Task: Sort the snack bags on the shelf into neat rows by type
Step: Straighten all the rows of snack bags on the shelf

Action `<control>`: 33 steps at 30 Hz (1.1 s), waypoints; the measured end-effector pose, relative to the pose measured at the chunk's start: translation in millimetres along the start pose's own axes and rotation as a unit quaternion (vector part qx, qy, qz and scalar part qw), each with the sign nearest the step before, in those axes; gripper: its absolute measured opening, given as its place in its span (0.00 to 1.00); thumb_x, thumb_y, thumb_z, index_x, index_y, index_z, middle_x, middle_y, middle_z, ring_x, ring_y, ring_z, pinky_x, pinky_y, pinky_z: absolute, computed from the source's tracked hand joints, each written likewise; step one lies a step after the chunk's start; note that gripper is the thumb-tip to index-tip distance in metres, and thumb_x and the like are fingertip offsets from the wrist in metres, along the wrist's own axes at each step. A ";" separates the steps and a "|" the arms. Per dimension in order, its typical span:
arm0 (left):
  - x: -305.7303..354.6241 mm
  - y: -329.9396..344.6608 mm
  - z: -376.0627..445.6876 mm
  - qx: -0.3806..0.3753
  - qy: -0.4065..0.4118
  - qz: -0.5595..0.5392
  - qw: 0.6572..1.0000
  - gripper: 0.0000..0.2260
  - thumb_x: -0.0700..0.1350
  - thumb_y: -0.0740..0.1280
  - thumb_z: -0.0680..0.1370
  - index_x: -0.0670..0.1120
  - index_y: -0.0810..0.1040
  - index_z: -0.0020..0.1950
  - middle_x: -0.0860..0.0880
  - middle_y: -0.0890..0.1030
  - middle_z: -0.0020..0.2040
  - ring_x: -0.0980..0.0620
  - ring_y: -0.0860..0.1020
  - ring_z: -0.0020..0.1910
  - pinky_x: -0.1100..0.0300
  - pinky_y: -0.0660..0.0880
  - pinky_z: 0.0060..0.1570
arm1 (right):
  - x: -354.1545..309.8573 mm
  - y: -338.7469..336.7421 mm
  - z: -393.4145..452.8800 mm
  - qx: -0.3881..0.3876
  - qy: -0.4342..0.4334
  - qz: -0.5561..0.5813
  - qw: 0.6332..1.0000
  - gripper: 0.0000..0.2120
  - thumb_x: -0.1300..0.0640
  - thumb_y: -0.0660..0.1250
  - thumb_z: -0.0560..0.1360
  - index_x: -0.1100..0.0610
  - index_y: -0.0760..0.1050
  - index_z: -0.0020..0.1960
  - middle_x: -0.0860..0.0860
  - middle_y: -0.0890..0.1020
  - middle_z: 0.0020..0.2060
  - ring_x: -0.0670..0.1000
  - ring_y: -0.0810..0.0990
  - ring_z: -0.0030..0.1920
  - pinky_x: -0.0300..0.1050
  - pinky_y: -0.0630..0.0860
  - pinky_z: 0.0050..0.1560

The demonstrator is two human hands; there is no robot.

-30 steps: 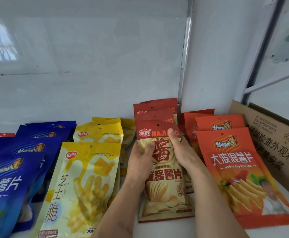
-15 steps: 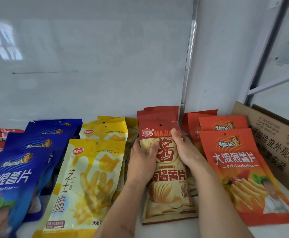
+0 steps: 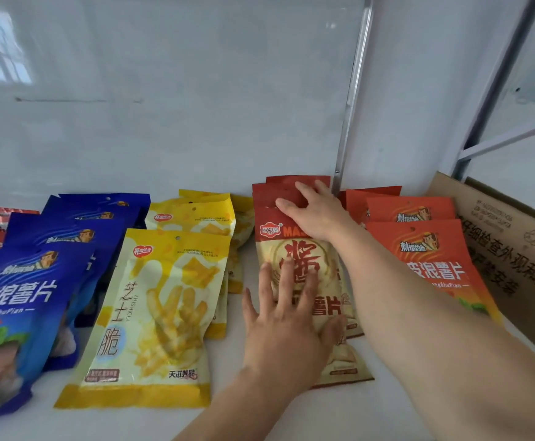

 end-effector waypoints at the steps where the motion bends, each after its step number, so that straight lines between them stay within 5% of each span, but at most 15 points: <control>1: -1.6 2.2 -0.5 -0.010 -0.002 0.009 1.000 0.30 0.68 0.54 0.77 0.54 0.76 0.70 0.45 0.74 0.73 0.36 0.72 0.71 0.32 0.74 0.56 | 3.6 5.4 2.8 -0.013 0.006 -0.004 1.000 0.44 0.21 0.51 0.70 0.41 0.53 0.80 0.50 0.49 0.81 0.60 0.53 0.80 0.64 0.56 0.76; 3: -3.2 0.0 0.6 -0.030 -0.003 0.011 0.999 0.30 0.69 0.50 0.79 0.55 0.70 0.75 0.46 0.68 0.77 0.35 0.66 0.75 0.29 0.71 0.59 | 9.5 15.6 6.1 -0.030 0.018 -0.006 0.999 0.44 0.21 0.50 0.70 0.42 0.54 0.80 0.51 0.50 0.81 0.60 0.55 0.79 0.63 0.57 0.76; 6: -4.4 7.4 1.0 -0.083 0.003 -0.006 0.997 0.33 0.70 0.47 0.79 0.59 0.47 0.81 0.49 0.44 0.83 0.38 0.40 0.81 0.29 0.52 0.71 | 11.3 24.9 10.9 -0.037 0.027 0.000 0.999 0.45 0.20 0.49 0.69 0.42 0.55 0.80 0.53 0.51 0.81 0.60 0.57 0.78 0.63 0.59 0.75; 9: -6.2 0.1 2.0 -0.065 -0.003 -0.002 0.998 0.33 0.70 0.46 0.79 0.58 0.49 0.81 0.48 0.46 0.83 0.38 0.43 0.81 0.30 0.58 0.71 | 12.3 28.7 16.6 -0.050 0.037 0.002 0.998 0.43 0.22 0.50 0.71 0.44 0.57 0.80 0.55 0.53 0.80 0.60 0.59 0.78 0.60 0.59 0.76; 12: -8.9 9.4 0.5 -0.103 0.001 -0.006 0.995 0.34 0.71 0.44 0.79 0.60 0.38 0.80 0.51 0.34 0.81 0.42 0.32 0.79 0.36 0.53 0.76 | 15.1 34.4 19.9 -0.061 0.044 0.008 0.997 0.42 0.23 0.50 0.72 0.45 0.60 0.79 0.57 0.58 0.79 0.60 0.62 0.77 0.57 0.60 0.76; 19: -6.4 3.6 2.0 -0.116 -0.006 -0.010 0.993 0.35 0.72 0.46 0.78 0.60 0.38 0.80 0.54 0.32 0.80 0.47 0.29 0.78 0.43 0.54 0.77 | 23.9 44.0 18.3 -0.082 0.059 0.067 0.993 0.43 0.23 0.51 0.71 0.46 0.65 0.77 0.58 0.63 0.78 0.60 0.62 0.77 0.57 0.59 0.76; 25: -7.6 3.9 2.7 -0.124 -0.014 -0.023 0.992 0.36 0.73 0.46 0.77 0.61 0.39 0.81 0.56 0.34 0.81 0.48 0.30 0.79 0.44 0.48 0.78 | 21.6 16.3 -13.4 -0.037 0.068 0.247 0.966 0.45 0.25 0.52 0.74 0.50 0.50 0.82 0.52 0.54 0.81 0.57 0.54 0.80 0.60 0.55 0.77; 30: -8.5 -2.3 1.2 -0.044 -0.016 -0.057 0.997 0.37 0.74 0.46 0.75 0.60 0.44 0.81 0.53 0.40 0.82 0.48 0.35 0.80 0.44 0.41 0.77 | 33.3 5.6 -78.0 -0.015 0.116 0.315 0.942 0.46 0.22 0.46 0.72 0.49 0.54 0.81 0.49 0.61 0.79 0.55 0.61 0.77 0.61 0.59 0.75; 33: -13.3 -13.6 0.4 0.026 -0.075 -0.155 0.985 0.40 0.73 0.51 0.74 0.58 0.45 0.82 0.52 0.42 0.83 0.48 0.38 0.81 0.46 0.43 0.77 | 42.6 13.2 -122.3 -0.026 0.114 0.331 0.936 0.36 0.27 0.45 0.77 0.46 0.60 0.78 0.44 0.68 0.72 0.48 0.67 0.71 0.49 0.62 0.69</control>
Point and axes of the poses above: each hand's wrist, its own z-axis towards the middle knuckle, its own y-axis out of the palm, x = y × z, the point moved 4 cm from there along z, towards the middle knuckle
